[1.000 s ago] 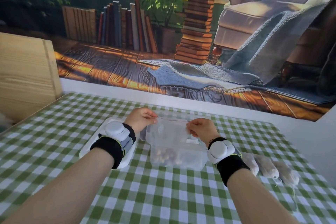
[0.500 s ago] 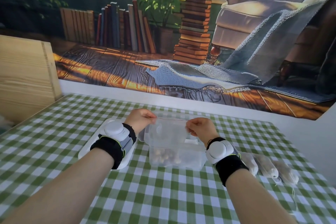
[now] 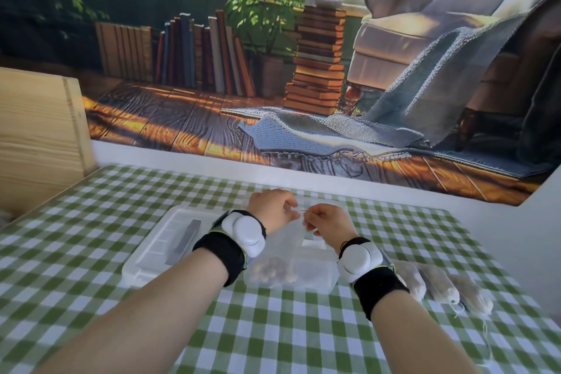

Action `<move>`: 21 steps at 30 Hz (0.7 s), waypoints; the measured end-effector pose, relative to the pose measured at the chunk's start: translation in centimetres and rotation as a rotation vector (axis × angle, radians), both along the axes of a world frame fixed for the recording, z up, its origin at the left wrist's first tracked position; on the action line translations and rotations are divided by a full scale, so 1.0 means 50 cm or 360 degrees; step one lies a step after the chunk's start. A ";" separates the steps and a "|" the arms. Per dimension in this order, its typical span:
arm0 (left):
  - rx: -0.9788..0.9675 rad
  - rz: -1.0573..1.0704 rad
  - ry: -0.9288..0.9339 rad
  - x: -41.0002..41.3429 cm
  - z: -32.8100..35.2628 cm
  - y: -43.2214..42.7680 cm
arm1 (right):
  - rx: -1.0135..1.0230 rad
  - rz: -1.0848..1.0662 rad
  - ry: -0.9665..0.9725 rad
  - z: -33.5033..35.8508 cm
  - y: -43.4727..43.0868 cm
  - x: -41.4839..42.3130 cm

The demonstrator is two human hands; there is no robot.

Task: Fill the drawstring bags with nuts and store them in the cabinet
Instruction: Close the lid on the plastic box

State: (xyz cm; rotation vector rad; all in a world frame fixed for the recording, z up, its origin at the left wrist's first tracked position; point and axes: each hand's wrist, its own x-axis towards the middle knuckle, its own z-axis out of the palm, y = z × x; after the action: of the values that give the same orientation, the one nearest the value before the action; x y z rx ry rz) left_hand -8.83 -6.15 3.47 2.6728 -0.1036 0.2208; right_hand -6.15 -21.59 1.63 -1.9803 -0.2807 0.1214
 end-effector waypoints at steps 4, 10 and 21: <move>0.0049 -0.0021 0.0002 0.016 -0.009 -0.006 | 0.0057 -0.0002 -0.0009 0.000 0.000 0.001; 0.0018 0.0021 -0.0103 0.018 -0.022 -0.016 | 0.0077 -0.0003 0.0000 0.000 0.001 0.003; -0.0043 0.0046 -0.0199 0.018 -0.029 -0.017 | 0.0049 -0.0023 -0.0030 -0.003 0.004 0.004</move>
State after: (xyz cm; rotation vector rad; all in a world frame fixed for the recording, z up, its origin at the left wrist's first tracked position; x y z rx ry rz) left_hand -7.93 -7.01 2.00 2.6341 -0.1003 0.3958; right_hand -5.93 -21.41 1.48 -1.9532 -0.2788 0.0883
